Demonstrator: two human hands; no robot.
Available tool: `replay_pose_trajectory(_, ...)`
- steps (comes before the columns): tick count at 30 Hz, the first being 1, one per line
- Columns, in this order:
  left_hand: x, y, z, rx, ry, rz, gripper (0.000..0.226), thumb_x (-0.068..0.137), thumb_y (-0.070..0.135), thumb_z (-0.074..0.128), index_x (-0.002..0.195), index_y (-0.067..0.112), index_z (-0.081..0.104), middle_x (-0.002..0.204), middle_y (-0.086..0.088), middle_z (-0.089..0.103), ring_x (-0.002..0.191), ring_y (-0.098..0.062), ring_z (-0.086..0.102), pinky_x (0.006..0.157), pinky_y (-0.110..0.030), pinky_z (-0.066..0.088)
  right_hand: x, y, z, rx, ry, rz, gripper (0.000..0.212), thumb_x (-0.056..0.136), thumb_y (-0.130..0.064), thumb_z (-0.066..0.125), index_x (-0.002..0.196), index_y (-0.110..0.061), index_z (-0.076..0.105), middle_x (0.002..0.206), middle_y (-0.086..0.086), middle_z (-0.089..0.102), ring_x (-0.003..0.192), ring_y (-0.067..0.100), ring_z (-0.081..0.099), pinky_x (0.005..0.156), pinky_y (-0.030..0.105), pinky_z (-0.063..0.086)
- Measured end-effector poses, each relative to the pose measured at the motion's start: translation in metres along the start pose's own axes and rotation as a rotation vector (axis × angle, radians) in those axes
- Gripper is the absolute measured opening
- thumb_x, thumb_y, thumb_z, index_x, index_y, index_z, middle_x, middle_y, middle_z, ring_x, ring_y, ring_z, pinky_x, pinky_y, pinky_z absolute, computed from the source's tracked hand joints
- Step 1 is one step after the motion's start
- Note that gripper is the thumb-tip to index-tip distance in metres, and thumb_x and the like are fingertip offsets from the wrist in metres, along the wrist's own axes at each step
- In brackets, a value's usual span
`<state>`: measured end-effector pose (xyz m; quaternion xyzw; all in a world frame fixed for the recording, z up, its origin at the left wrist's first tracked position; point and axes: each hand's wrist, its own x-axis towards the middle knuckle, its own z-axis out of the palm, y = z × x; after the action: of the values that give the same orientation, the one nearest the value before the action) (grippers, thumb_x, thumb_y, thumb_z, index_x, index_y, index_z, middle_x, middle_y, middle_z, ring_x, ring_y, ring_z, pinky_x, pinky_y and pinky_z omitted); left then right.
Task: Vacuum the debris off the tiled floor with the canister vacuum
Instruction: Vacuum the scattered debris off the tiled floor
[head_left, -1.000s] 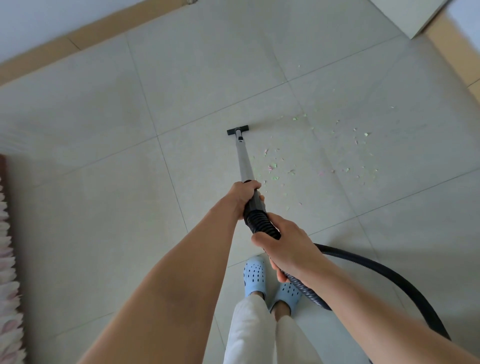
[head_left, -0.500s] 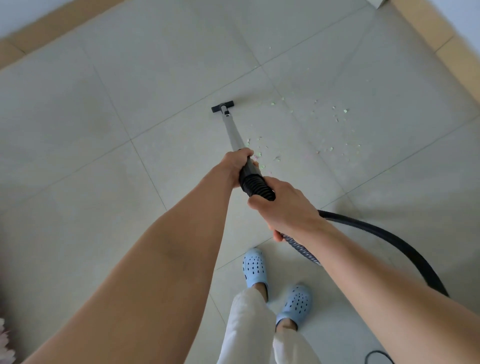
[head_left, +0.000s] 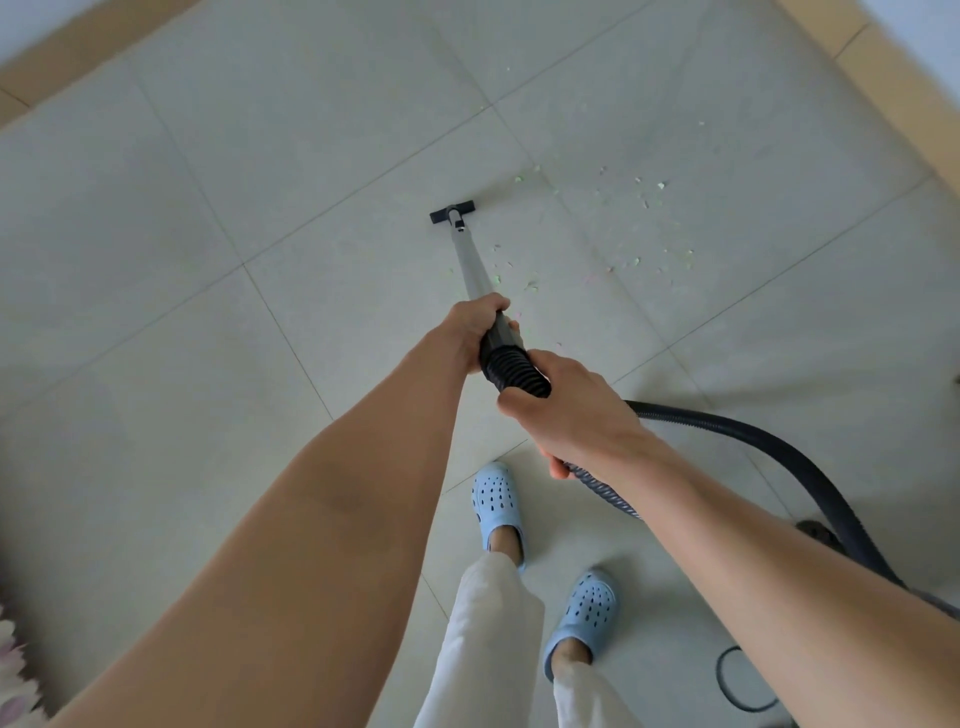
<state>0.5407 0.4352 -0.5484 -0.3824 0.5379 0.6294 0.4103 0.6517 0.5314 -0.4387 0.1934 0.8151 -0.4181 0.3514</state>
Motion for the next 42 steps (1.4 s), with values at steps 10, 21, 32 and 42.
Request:
replay_pose_trajectory(10, -0.033, -0.078, 0.040, 0.003, -0.025, -0.010, 0.015, 0.098, 0.011, 0.051, 0.087, 0.003, 0.045, 0.064, -0.009, 0.047, 0.052, -0.020, 0.047, 0.039, -0.022, 0.048, -0.062, 0.068, -0.002, -0.038, -0.006, 0.024, 0.015, 0.088, -0.030, 0.051, 0.100, -0.023, 0.055, 0.066, -0.002, 0.057, 0.039, 0.022, 0.058, 0.049, 0.027, 0.044)
replay_pose_trajectory(21, -0.058, -0.149, 0.061, -0.025, -0.012, -0.016, 0.011, 0.097, 0.011, 0.053, 0.095, 0.003, 0.044, 0.063, -0.009, 0.048, 0.048, -0.018, 0.048, 0.041, -0.022, 0.048, -0.110, 0.127, 0.008, -0.102, 0.002, 0.014, 0.013, 0.087, -0.034, 0.051, 0.096, -0.026, 0.052, 0.065, -0.005, 0.054, 0.035, 0.019, 0.057, 0.053, 0.028, 0.045)
replay_pose_trajectory(32, -0.049, -0.143, 0.043, 0.146, 0.031, 0.025, 0.018, 0.095, 0.013, 0.054, 0.106, 0.002, 0.045, 0.068, -0.010, 0.050, 0.048, -0.019, 0.053, 0.046, -0.027, 0.050, -0.102, 0.127, 0.033, 0.152, -0.020, 0.030, 0.010, 0.084, -0.036, 0.055, 0.092, -0.031, 0.057, 0.050, -0.004, 0.053, 0.034, 0.024, 0.054, 0.058, 0.039, 0.052)
replay_pose_trajectory(42, -0.021, -0.057, 0.015, 0.219, 0.046, 0.062, 0.013, 0.097, 0.011, 0.054, 0.093, 0.001, 0.046, 0.067, -0.010, 0.049, 0.047, -0.018, 0.051, 0.047, -0.028, 0.049, -0.039, 0.061, 0.031, 0.326, -0.021, 0.011, 0.017, 0.087, -0.026, 0.059, 0.099, -0.015, 0.060, 0.055, 0.003, 0.050, 0.032, 0.022, 0.048, 0.045, 0.029, 0.041)
